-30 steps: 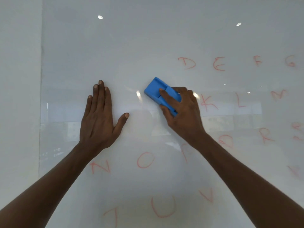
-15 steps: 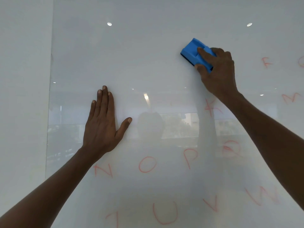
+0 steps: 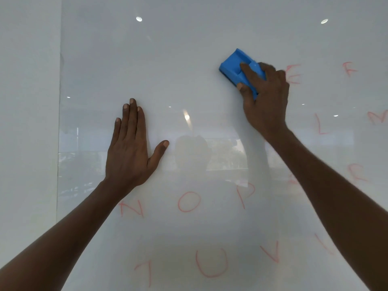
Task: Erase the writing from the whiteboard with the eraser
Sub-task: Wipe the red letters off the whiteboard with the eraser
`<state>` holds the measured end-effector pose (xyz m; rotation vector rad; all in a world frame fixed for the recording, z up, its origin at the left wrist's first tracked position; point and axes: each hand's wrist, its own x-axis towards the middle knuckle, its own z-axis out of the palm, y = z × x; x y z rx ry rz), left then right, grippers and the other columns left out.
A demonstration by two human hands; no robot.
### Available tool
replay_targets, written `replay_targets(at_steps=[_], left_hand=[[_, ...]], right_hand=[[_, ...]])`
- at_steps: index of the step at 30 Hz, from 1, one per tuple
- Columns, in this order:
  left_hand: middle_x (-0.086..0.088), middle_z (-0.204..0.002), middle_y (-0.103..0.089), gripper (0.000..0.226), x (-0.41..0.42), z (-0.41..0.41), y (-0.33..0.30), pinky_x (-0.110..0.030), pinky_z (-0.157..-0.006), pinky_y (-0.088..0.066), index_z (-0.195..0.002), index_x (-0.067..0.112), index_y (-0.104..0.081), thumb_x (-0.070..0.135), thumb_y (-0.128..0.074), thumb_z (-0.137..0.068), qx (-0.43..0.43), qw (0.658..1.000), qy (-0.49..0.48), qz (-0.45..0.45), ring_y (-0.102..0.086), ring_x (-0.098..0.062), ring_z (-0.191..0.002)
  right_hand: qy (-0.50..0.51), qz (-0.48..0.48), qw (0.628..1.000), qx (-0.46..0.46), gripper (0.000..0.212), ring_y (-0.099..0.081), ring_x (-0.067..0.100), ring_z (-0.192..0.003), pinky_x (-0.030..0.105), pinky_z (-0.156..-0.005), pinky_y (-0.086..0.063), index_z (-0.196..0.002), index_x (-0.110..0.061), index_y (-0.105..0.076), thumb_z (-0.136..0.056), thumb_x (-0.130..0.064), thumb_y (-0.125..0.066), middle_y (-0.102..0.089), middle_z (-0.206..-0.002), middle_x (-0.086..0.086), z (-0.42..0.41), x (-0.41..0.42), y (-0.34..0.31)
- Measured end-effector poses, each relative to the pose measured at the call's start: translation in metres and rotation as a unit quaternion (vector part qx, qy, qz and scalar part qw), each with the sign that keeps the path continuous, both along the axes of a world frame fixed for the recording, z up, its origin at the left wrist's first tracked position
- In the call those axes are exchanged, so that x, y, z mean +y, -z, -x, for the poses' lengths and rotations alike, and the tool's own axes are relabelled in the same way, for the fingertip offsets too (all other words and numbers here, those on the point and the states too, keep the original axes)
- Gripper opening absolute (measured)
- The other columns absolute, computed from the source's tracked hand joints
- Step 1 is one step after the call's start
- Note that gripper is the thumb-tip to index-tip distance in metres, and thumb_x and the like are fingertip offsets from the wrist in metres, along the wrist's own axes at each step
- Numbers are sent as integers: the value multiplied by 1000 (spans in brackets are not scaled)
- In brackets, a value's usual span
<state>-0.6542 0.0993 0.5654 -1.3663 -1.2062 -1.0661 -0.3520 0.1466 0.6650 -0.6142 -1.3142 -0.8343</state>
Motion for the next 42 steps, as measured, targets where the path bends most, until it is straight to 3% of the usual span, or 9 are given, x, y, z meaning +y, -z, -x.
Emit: replay_targets(at_steps=[4,16,23,31,38,42], left_hand=[[-16,-174,3,91,0,0,1,-41,-131,-2,-164,-2,-6,63,-28,-103,1,1000,4,2,3,-28,-162],[-15,-174,1,81,-1,-1,4,-39,-131,-1,-164,0,-6,53,-26,-105,-15,1000,27,2,3,-27,-162],[-15,-174,0,81,0,1,5,-42,-131,-5,-164,0,-8,51,-29,-105,-11,999,31,2,1,-28,-162],[-14,-174,2,82,-1,0,6,-43,-131,-5,-164,0,-7,52,-28,-105,-11,999,30,4,3,-27,-162],[-13,-174,2,81,0,1,6,-42,-131,-5,-164,0,-6,51,-28,-105,-9,1000,26,0,4,-26,-162],[-12,-174,2,82,1,1,6,-43,-131,-5,-164,0,-7,52,-27,-104,-11,1000,27,-4,4,-25,-162]], right_hand=[[6,-16,999,-34,40,-52,33,-106,36,-87,-37,-135,-25,-57,-96,-30,-55,-55,-134,11,32,-9,55],[-19,13,990,-139,41,-50,27,-110,39,-96,-41,-136,-23,-56,-95,-26,-59,-54,-135,9,64,-18,174],[-2,-13,985,-171,37,-54,31,-105,42,-91,-44,-133,-20,-59,-96,-27,-59,-56,-133,14,49,-15,157],[25,-25,997,-70,41,-53,34,-105,36,-90,-37,-135,-22,-58,-95,-28,-59,-56,-133,15,-27,4,75],[-5,16,1000,9,43,-49,39,-116,42,-98,-37,-139,-25,-54,-96,-32,-57,-51,-138,18,-86,23,5],[-24,37,999,29,47,-47,35,-119,28,-100,-33,-141,-24,-51,-95,-35,-55,-51,-137,14,-124,26,-28]])
